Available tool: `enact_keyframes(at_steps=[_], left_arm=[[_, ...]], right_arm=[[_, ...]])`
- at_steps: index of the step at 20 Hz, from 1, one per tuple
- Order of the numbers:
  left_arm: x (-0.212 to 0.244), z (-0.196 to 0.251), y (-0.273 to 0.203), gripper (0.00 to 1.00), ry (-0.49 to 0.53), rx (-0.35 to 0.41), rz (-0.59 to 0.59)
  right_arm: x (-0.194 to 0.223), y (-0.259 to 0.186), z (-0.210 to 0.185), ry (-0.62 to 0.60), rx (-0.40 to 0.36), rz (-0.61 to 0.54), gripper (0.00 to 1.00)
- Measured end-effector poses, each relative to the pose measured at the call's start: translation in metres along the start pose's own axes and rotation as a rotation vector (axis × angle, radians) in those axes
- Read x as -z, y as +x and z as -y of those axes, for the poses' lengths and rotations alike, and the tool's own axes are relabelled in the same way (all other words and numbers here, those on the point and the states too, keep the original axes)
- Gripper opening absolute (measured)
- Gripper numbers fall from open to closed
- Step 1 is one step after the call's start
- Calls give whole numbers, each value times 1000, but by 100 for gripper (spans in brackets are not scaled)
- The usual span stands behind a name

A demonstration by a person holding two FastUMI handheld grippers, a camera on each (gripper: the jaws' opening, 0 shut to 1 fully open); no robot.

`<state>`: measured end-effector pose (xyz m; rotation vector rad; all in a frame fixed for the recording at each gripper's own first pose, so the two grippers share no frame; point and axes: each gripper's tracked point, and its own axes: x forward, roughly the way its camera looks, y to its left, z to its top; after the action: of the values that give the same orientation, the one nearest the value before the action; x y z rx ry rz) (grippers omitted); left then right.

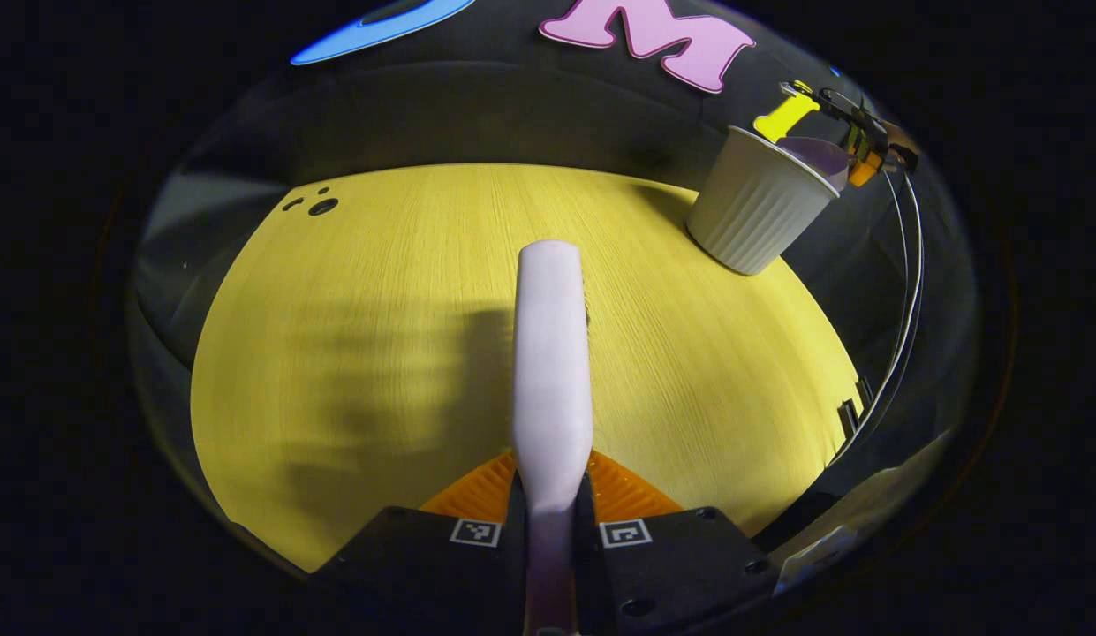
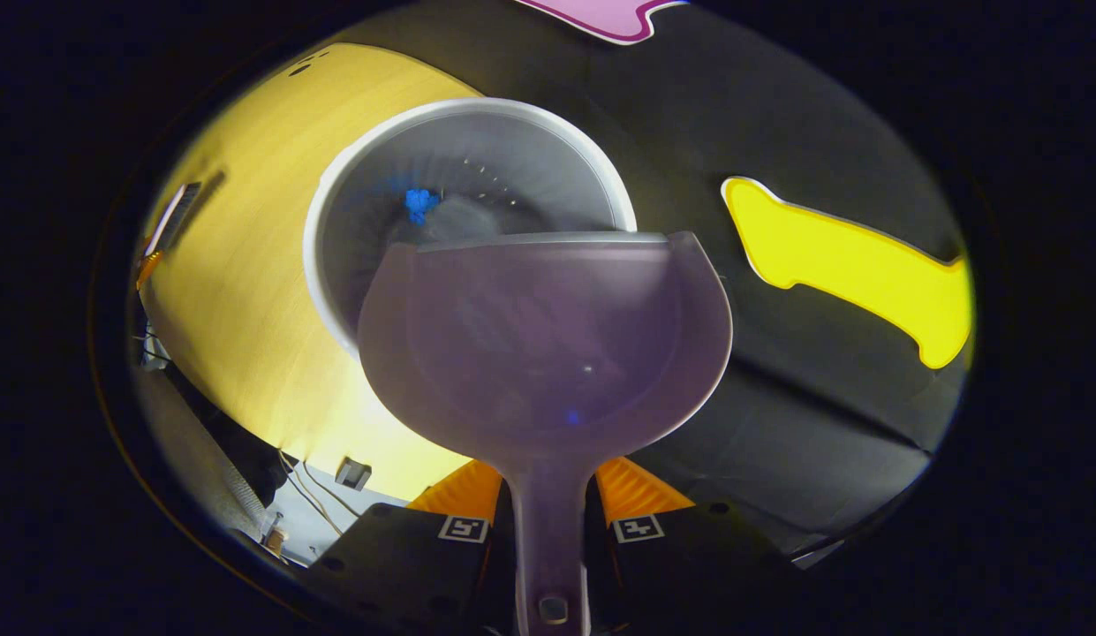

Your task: Pick up the small broom and dustpan from the desktop, sweep the trash into the dustpan with the broom, and then empty the trash into the garbage bin.

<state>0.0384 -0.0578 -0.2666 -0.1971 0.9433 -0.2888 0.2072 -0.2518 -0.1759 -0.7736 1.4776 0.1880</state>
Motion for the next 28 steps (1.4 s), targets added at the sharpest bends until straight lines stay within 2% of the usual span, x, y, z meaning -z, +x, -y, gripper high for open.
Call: enact_keyframes(at_steps=[3,6,13,15,16,17,19,22,26,28], left_arm=[[-2,-1,-2,26,23,-4,2],[-2,2,-1,27,42,0,5],[-4,2,-3,26,81,-12,17],[-7,4,-8,26,93,-19,20],[-9,4,-11,26,99,-25,22],[-10,4,-12,26,104,-30,22],[-12,3,-13,26,117,-41,23],[-11,1,-16,26,131,-57,17],[-7,0,-11,26,130,-73,-6],[-3,-2,-11,26,140,-84,-14]], right_arm=[[4,-2,4,7,21,35,39],[12,-6,7,30,58,114,36],[34,-38,8,175,161,392,36],[40,-59,-3,229,166,485,34],[43,-68,-12,256,159,526,38],[48,-79,-26,279,142,563,34],[59,-90,-59,318,96,623,36],[70,-100,-134,361,-30,673,34],[71,-79,-263,415,-266,633,36],[70,-56,-312,448,-350,579,36]])
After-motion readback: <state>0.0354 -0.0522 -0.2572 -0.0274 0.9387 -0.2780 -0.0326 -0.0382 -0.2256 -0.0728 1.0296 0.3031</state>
